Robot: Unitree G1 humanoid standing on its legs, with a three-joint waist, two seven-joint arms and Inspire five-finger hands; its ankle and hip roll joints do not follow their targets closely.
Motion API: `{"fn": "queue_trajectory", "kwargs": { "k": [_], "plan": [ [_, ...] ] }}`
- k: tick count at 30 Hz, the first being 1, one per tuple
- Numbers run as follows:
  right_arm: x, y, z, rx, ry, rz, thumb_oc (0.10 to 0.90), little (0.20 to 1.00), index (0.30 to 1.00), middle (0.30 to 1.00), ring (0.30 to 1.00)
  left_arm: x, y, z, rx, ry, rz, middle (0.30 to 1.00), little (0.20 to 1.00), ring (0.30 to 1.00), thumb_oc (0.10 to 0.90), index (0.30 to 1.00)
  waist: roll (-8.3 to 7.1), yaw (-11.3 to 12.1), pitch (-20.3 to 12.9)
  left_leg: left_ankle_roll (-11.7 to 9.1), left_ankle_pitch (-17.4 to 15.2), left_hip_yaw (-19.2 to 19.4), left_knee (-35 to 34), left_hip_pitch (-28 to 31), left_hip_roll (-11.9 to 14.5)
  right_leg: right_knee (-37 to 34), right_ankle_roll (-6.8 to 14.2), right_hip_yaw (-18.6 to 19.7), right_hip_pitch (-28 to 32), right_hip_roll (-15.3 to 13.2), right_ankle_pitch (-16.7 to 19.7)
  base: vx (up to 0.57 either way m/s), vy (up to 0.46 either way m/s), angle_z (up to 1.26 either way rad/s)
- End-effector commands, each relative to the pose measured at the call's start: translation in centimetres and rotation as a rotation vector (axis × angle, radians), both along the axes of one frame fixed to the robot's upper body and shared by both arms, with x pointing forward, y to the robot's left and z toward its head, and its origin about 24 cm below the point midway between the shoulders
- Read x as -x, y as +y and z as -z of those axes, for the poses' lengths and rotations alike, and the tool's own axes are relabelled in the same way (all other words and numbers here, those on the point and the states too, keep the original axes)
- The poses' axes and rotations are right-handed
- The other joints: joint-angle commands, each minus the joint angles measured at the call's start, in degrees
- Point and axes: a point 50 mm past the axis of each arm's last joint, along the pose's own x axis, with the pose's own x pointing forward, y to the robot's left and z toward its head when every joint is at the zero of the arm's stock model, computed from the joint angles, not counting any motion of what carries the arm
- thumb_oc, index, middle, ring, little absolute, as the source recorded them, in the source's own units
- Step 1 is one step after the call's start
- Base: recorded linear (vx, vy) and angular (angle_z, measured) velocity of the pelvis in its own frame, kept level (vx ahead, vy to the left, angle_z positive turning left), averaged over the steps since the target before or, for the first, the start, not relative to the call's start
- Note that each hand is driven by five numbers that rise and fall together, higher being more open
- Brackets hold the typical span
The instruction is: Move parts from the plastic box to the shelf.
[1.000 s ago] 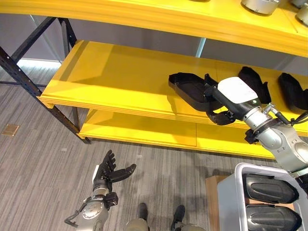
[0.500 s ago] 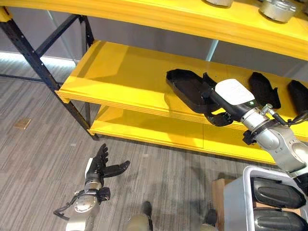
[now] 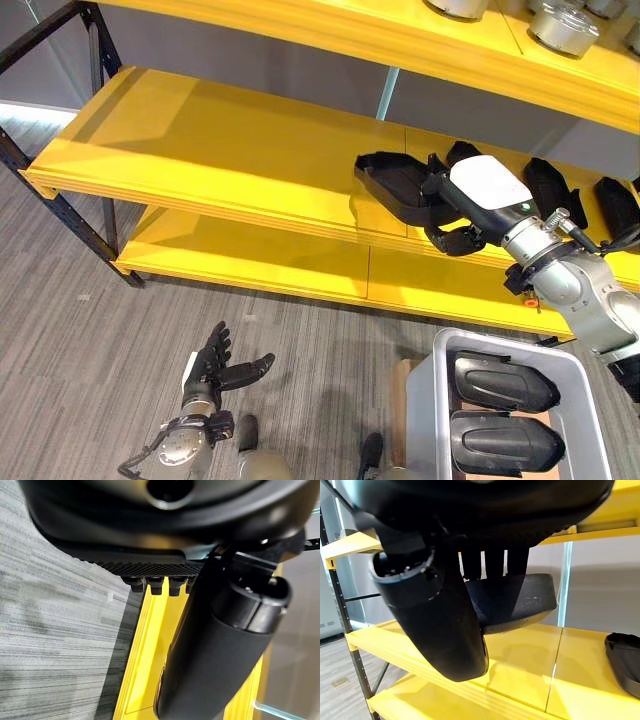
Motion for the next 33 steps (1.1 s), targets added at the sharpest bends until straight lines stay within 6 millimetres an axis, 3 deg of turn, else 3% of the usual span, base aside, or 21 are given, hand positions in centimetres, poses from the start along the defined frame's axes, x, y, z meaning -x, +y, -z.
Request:
{"fn": "queue_trajectory", "kwargs": {
  "k": [1,9,19,24,33],
  "plan": [
    [0.3,0.6,-7.6,-0.108,-0.313,-0.052,0.400,0.300,0.300,0.300,0.300,-2.0,-0.1,-3.2,-0.053,-0.170,0.087,1.000,1.000,1.000,0.900,1.000,0.22,1.82,-6.73,0.56,-5.31,-1.89,1.10,0.97,0.76,7.21,2.85,0.86,-2.18,-6.20,-5.46,0.00,-0.026,0.05],
    [-0.3,1.6,-9.2,-0.114,-0.365,-0.071,0.400,0.300,0.300,0.300,0.300,-1.8,-0.2,-3.0,-0.034,-0.165,0.085,1.000,1.000,1.000,0.900,1.000,1.66,2.07,-7.02,0.44,-5.14,-1.80,0.97,1.33,0.92,7.82,2.34,0.84,-2.16,-5.82,-6.20,0.00,-0.014,0.01],
    [-3.1,3.7,-10.3,-0.173,-0.343,-0.062,0.400,0.300,0.300,0.300,0.300,-2.1,-0.7,-3.4,-0.015,-0.182,0.120,1.000,1.000,1.000,0.900,1.000,2.54,3.55,-6.45,0.70,-5.45,-1.91,1.12,0.98,0.22,8.07,2.40,0.42,-2.47,-6.55,-5.92,0.00,0.000,0.00],
    [-4.7,4.2,-10.8,-0.211,-0.316,-0.030,0.400,0.300,0.300,0.300,0.300,-2.6,-0.8,-4.0,-0.016,-0.211,0.136,1.000,1.000,1.000,0.900,1.000,3.03,4.69,-4.19,0.84,-5.51,-2.70,2.90,-1.92,-0.40,9.38,2.40,0.14,-4.57,-7.35,-5.76,-0.06,0.006,0.02],
    [-6.9,4.9,-12.2,-0.248,-0.282,0.030,0.400,0.300,0.300,0.300,0.300,-4.0,-1.1,-5.5,-0.024,-0.276,0.174,1.000,1.000,1.000,0.900,1.000,4.32,6.98,2.17,1.28,-8.09,-5.41,12.76,-11.59,-1.41,16.56,2.16,-0.11,-12.70,-9.50,-6.05,-0.09,0.030,0.12]
  ]
}}
